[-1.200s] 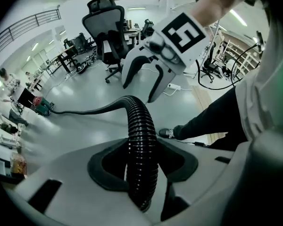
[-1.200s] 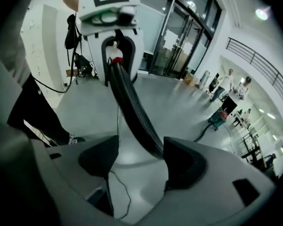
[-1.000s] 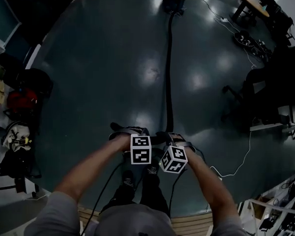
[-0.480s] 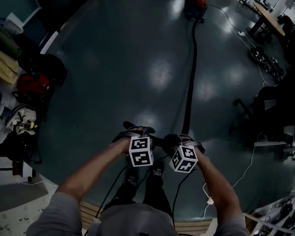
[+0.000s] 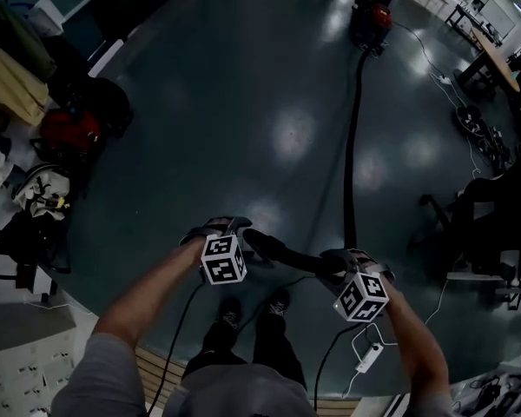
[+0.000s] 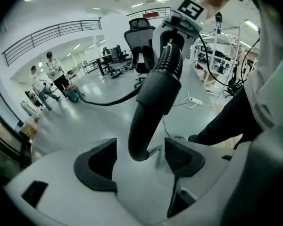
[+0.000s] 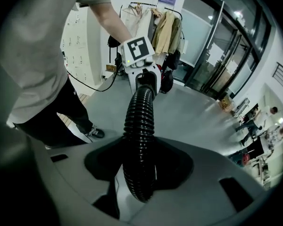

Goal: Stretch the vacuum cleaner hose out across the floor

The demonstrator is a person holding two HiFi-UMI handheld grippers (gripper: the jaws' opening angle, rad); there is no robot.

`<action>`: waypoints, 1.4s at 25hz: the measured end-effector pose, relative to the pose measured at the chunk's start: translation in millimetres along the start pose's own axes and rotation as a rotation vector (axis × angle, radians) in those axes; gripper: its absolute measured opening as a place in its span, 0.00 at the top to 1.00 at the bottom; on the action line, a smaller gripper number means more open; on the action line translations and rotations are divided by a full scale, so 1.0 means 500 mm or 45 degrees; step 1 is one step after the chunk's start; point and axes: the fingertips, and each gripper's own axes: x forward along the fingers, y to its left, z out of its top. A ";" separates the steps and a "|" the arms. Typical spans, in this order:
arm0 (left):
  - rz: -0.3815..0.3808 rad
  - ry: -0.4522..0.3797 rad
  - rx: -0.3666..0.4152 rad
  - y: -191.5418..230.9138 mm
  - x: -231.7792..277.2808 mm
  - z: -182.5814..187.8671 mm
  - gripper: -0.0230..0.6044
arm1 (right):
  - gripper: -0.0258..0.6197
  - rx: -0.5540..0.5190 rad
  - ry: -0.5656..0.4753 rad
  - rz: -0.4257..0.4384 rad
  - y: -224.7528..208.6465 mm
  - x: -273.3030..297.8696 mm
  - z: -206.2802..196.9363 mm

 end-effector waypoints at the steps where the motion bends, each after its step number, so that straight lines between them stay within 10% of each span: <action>1: -0.011 -0.019 0.027 -0.005 0.014 0.009 0.47 | 0.70 -0.002 0.000 0.000 -0.003 -0.011 0.001; 11: 0.056 -0.137 0.115 0.039 0.080 0.124 0.61 | 0.70 0.099 0.032 0.137 -0.001 -0.077 -0.060; 16: -0.153 -0.012 0.274 -0.036 0.087 0.132 0.68 | 0.70 0.123 0.084 0.227 0.011 -0.083 -0.116; 21: -0.332 0.014 0.226 -0.133 0.037 0.150 0.69 | 0.69 0.059 0.210 0.270 0.031 -0.088 -0.174; 35: -0.518 -0.060 0.159 -0.314 -0.118 0.173 0.69 | 0.69 -0.197 0.468 0.220 0.166 -0.042 -0.209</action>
